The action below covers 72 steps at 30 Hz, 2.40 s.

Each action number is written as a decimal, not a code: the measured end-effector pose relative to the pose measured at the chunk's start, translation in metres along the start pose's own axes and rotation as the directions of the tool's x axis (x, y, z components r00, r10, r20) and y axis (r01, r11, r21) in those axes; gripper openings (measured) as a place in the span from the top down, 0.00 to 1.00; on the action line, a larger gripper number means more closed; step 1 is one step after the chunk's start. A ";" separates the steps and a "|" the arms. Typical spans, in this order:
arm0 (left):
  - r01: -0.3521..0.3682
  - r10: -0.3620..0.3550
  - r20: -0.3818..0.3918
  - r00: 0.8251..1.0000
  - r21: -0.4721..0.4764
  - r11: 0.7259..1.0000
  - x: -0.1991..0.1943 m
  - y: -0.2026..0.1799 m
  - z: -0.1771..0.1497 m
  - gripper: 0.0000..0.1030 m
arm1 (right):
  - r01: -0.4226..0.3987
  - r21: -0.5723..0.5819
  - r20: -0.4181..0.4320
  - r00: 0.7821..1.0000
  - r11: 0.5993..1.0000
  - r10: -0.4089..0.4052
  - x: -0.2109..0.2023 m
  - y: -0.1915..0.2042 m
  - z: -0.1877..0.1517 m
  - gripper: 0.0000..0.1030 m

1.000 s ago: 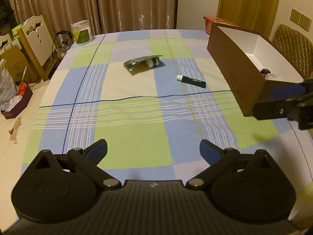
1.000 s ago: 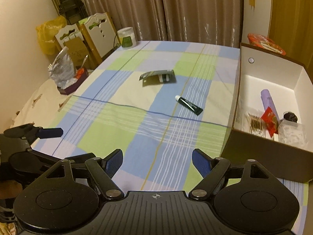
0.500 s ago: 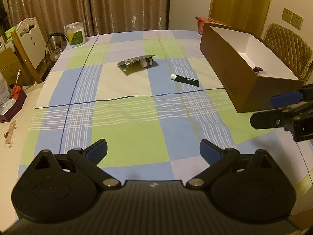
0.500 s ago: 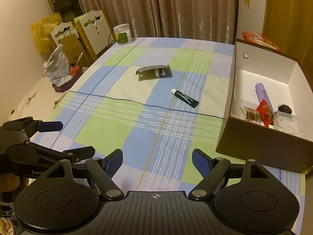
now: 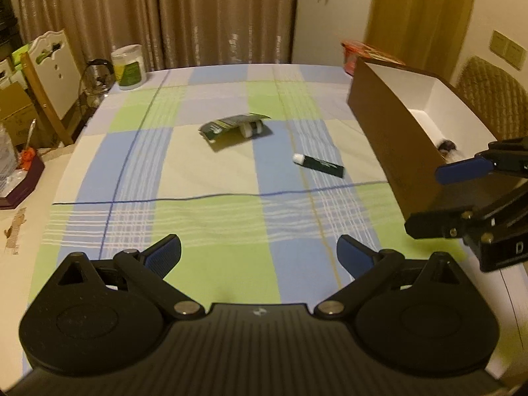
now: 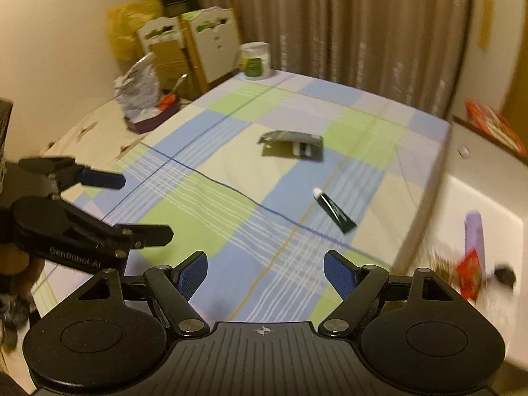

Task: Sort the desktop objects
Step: 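Grasp the green swab card with left tool while right tool grasps the green lip balm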

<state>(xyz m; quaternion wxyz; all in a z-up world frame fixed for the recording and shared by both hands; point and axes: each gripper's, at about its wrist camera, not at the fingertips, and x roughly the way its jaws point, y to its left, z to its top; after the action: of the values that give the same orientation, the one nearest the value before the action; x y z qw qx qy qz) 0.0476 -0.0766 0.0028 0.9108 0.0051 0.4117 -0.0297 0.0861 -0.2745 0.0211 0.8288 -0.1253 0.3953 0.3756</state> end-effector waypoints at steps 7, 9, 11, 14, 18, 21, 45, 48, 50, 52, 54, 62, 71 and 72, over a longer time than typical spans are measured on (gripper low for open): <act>-0.052 0.052 0.010 0.999 0.020 0.998 0.010 0.013 0.016 0.04 | -0.007 -0.178 -0.002 1.000 0.984 0.007 0.023 -0.008 0.025 0.22; -0.051 0.051 0.010 0.999 0.040 0.998 0.017 0.019 0.022 0.04 | 0.002 -0.206 -0.011 1.000 0.979 -0.004 0.032 -0.014 0.036 0.22; -0.050 0.050 0.011 0.999 0.060 0.997 0.023 0.025 0.028 0.04 | 0.010 -0.226 -0.032 0.999 0.974 -0.018 0.044 -0.019 0.046 0.22; -0.041 0.039 0.014 0.999 0.091 0.995 0.034 0.033 0.037 0.04 | 0.009 -0.235 -0.073 0.997 0.972 -0.026 0.064 -0.026 0.059 0.35; 0.015 -0.018 0.017 1.000 0.162 0.987 0.065 0.044 0.052 0.05 | 0.021 -0.241 -0.145 0.988 0.970 -0.058 0.097 -0.033 0.070 0.51; 0.060 -0.065 0.018 0.998 0.223 0.973 0.091 0.053 0.065 0.06 | 0.029 -0.247 -0.199 0.977 0.969 -0.080 0.122 -0.039 0.078 0.51; 0.115 -0.109 0.086 0.990 -0.067 0.991 0.233 0.023 0.101 0.31 | 0.084 -0.245 -0.332 0.929 0.966 -0.165 0.170 -0.078 0.084 0.51; 0.062 -0.053 0.107 0.993 -0.077 0.995 0.235 0.028 0.104 0.31 | 0.082 -0.245 -0.322 0.933 0.966 -0.161 0.169 -0.080 0.082 0.51; 0.034 -0.024 0.108 0.994 -0.088 0.996 0.237 0.034 0.106 0.31 | 0.080 -0.246 -0.318 0.935 0.966 -0.159 0.170 -0.082 0.081 0.51; 0.029 -0.021 0.098 0.995 -0.079 0.996 0.241 0.035 0.107 0.33 | 0.078 -0.247 -0.315 0.936 0.966 -0.156 0.170 -0.083 0.081 0.51; 0.029 -0.024 0.087 0.996 -0.055 0.998 0.245 0.032 0.108 0.41 | 0.077 -0.246 -0.314 0.937 0.966 -0.155 0.172 -0.083 0.081 0.51; -0.005 0.002 0.093 0.996 0.035 0.999 0.257 0.015 0.109 0.58 | 0.075 -0.250 -0.319 0.935 0.965 -0.155 0.176 -0.085 0.080 0.51; 0.010 -0.012 0.070 0.998 0.030 1.000 0.255 0.024 0.110 0.71 | 0.049 -0.276 -0.352 0.924 0.960 -0.149 0.195 -0.083 0.080 0.51; 0.011 -0.013 0.068 0.998 0.029 1.000 0.253 0.026 0.110 0.71 | 0.045 -0.282 -0.357 0.922 0.958 -0.148 0.198 -0.082 0.080 0.51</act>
<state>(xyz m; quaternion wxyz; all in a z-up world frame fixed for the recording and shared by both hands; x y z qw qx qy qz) 0.2981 -0.0671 -0.1147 0.9239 0.0145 0.3800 -0.0414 0.2705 -0.1873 -0.0822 0.7311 -0.3251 0.4849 0.3530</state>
